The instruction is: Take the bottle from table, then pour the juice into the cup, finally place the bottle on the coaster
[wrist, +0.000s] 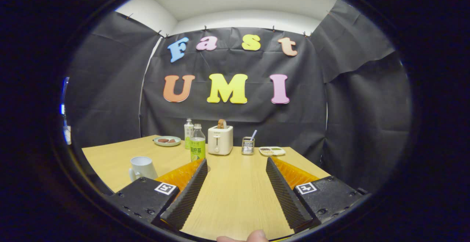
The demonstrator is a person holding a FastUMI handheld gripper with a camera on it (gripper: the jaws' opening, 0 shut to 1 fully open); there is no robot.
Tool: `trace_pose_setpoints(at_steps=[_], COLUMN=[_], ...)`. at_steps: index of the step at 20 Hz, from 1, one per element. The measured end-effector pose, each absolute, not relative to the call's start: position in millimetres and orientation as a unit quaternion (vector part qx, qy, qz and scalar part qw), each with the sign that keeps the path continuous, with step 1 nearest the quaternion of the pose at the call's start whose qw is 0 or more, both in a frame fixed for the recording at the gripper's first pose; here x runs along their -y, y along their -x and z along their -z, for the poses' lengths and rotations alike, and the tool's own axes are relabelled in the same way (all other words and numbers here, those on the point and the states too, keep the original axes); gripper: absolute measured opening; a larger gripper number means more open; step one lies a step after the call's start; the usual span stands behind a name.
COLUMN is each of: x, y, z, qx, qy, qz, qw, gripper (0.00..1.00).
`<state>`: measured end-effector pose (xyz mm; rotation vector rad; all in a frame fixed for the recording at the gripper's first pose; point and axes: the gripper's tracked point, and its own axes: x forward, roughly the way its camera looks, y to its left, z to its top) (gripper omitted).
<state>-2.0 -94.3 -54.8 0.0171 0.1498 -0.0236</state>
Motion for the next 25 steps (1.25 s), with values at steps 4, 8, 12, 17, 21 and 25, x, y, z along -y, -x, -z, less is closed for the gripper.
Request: trace_pose_setpoints(at_steps=[4, 8, 12, 17, 21, 25], x=[102.4, 105.0, 105.1, 105.8, 104.8, 97.8], y=[3.6, 4.0, 0.2, -10.4, -22.9, -36.4], z=[46.7, 37.4, 42.3, 61.4, 79.3, 66.3], qx=[-0.071, -0.063, -0.062, -0.076, -0.092, -0.081], qy=[-0.011, -0.025, -0.027, -0.045, -0.047, -0.039], qz=[0.005, 0.005, 0.014, 0.029, 0.041, 0.042], qw=[0.997, 0.998, 0.998, 0.996, 0.994, 0.995], gripper=[1.00, 1.00, 1.00, 1.00, 1.00, 1.00])
